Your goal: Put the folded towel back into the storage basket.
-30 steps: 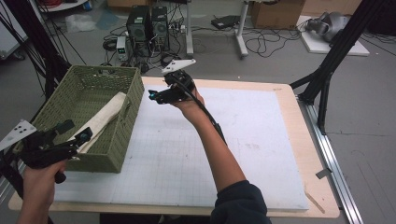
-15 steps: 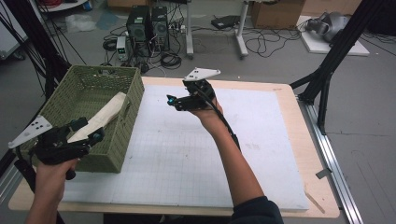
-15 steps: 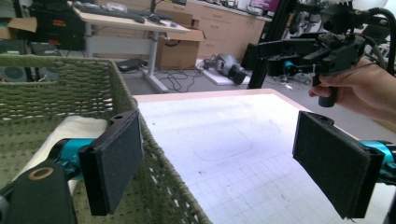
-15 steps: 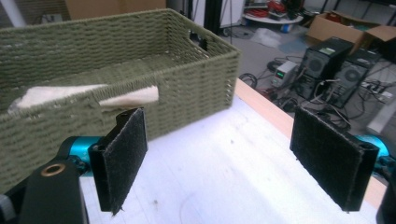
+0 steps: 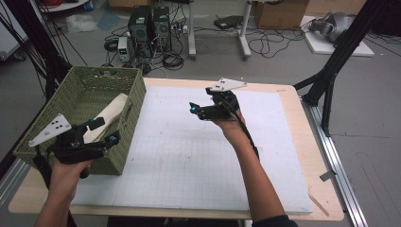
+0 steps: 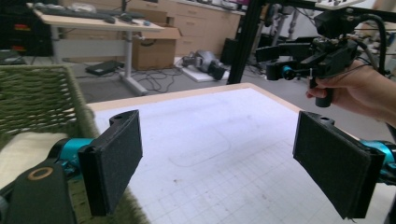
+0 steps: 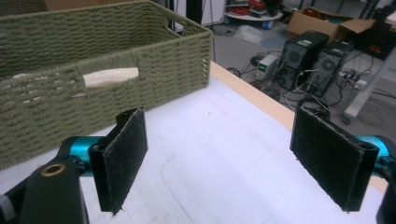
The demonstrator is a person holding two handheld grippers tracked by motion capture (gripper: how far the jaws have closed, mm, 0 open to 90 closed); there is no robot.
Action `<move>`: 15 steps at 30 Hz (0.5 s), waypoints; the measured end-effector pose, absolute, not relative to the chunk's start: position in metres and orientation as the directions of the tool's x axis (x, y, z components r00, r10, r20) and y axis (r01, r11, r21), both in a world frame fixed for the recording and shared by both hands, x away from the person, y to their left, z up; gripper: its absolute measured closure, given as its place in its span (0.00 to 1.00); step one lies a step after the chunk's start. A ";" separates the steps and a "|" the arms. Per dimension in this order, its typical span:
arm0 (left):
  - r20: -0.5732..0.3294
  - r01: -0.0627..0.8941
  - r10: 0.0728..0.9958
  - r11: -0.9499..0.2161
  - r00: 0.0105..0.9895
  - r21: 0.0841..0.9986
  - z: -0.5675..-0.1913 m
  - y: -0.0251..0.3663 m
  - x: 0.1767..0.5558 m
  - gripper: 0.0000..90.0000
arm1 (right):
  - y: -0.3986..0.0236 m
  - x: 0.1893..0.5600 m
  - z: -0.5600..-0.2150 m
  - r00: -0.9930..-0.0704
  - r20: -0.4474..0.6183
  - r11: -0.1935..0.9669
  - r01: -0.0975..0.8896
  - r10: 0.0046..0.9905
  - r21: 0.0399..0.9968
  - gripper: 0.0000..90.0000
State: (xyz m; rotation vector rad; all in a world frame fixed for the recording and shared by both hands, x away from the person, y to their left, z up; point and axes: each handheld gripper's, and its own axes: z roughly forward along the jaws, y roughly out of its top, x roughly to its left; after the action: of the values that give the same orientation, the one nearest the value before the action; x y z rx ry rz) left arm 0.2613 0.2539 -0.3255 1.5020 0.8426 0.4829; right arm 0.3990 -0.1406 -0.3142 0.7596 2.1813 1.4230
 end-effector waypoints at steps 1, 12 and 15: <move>-0.184 0.217 0.738 0.052 0.650 0.975 -0.325 0.252 0.262 0.18 | -0.144 0.397 -0.315 -0.757 -0.053 0.323 0.214 0.651 0.922 0.20; -0.175 0.224 0.680 0.017 0.712 0.974 -0.327 0.228 0.274 0.18 | -0.174 0.374 -0.320 -0.726 -0.072 0.319 0.209 0.683 0.924 0.20; -0.178 0.224 0.667 0.017 0.723 0.974 -0.327 0.221 0.277 0.18 | -0.182 0.368 -0.322 -0.716 -0.074 0.317 0.213 0.694 0.924 0.19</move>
State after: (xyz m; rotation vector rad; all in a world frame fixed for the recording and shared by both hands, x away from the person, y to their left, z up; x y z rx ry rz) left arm 0.2771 0.2208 -0.3273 1.5531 0.7506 0.4007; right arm 0.3676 -0.1822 -0.3220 0.8007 2.1256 1.3857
